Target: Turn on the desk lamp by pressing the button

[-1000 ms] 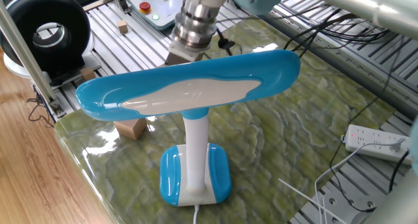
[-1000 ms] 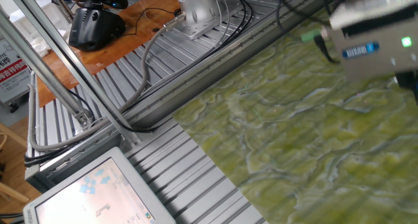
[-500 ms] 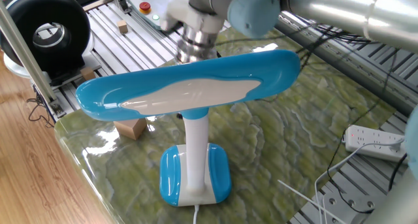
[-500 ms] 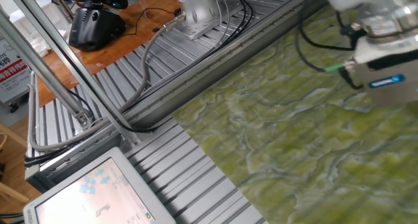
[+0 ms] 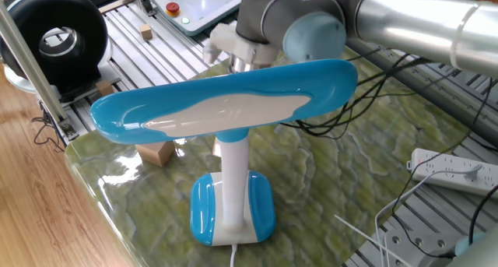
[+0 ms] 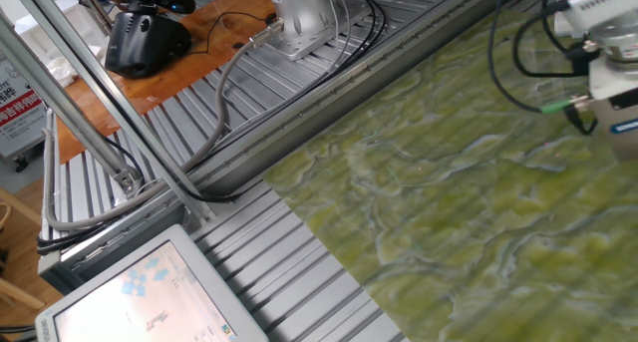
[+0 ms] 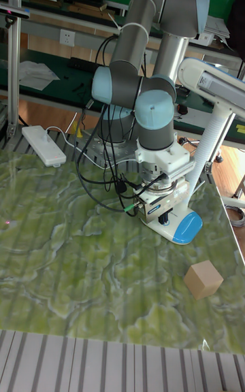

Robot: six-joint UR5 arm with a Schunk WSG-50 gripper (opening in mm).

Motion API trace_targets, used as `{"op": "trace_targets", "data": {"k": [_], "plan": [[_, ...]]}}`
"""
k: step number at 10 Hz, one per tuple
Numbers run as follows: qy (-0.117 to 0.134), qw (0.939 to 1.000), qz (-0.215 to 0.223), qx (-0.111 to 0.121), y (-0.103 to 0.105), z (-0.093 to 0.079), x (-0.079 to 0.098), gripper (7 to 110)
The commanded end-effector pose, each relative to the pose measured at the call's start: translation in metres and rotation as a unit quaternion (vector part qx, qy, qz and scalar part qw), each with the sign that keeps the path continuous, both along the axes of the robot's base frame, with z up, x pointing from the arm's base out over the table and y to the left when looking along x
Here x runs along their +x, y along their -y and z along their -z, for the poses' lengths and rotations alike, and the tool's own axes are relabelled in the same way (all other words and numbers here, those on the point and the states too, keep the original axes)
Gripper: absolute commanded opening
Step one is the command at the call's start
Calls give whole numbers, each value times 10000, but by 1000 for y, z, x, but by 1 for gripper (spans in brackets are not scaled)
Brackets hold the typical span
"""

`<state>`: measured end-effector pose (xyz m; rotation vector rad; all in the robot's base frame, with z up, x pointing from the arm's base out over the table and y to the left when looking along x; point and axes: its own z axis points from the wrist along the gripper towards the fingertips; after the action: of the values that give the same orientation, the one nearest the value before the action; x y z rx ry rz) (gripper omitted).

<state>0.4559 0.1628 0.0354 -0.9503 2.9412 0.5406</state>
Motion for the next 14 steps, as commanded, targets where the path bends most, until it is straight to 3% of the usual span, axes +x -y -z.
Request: {"op": "trace_targets", "data": {"k": [1, 4, 10, 14], "plan": [[-32, 10000, 57, 11, -10, 4, -12, 7], [31, 9993, 148, -348, -13, 4, -13, 7], [164, 9995, 77, -277, -18, 6, -7, 7], [115, 9986, 115, -503, -8, 7, -10, 7]]}}
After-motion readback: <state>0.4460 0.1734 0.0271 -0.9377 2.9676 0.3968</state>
